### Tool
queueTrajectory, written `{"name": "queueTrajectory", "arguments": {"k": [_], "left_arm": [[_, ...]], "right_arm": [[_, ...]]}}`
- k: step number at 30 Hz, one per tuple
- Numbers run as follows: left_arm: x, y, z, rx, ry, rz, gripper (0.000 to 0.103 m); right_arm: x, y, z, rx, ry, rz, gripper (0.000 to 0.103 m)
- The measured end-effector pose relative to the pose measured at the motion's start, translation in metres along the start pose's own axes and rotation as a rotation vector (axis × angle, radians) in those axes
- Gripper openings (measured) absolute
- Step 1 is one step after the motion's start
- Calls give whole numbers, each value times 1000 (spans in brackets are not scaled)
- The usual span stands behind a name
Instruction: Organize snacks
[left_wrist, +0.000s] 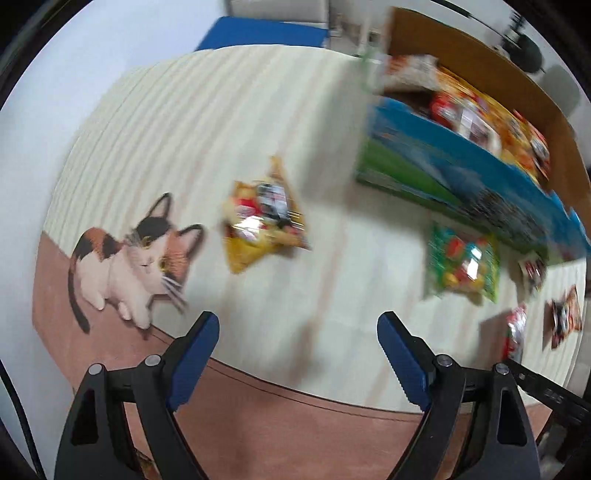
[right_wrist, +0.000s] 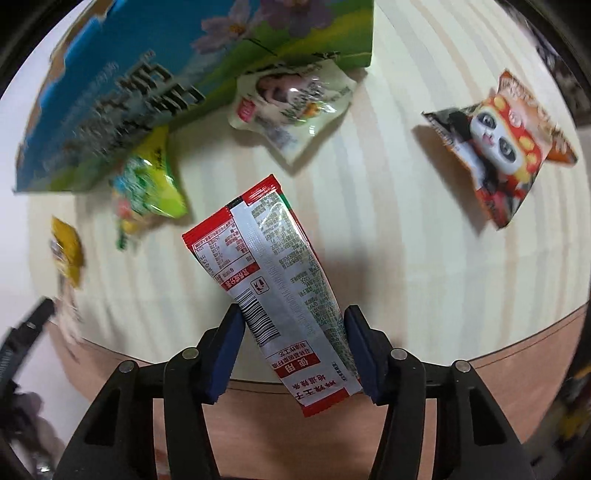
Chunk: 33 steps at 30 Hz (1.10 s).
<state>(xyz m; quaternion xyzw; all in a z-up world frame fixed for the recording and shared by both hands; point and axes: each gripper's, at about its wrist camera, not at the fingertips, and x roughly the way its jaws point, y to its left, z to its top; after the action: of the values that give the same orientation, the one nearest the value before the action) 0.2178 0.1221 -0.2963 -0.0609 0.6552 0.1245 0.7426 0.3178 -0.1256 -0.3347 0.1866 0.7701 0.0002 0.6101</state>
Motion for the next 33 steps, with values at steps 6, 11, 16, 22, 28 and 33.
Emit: {"name": "queueTrajectory", "arguments": {"k": [6, 11, 16, 22, 28, 33], "left_arm": [[30, 48, 38, -134, 102, -97, 88], [56, 66, 69, -201, 167, -157, 88], [88, 67, 85, -209, 240, -154, 88], [115, 61, 91, -200, 298, -170, 88], [114, 63, 94, -207, 252, -166, 57], [106, 63, 78, -205, 236, -168, 54]], "right_arm": [[0, 16, 8, -3, -18, 0, 58], [6, 32, 12, -12, -25, 3, 58], [11, 55, 15, -17, -28, 7, 58], [10, 59, 16, -19, -30, 9, 58], [7, 56, 16, -21, -38, -1, 58], [2, 46, 16, -19, -46, -7, 58]]}}
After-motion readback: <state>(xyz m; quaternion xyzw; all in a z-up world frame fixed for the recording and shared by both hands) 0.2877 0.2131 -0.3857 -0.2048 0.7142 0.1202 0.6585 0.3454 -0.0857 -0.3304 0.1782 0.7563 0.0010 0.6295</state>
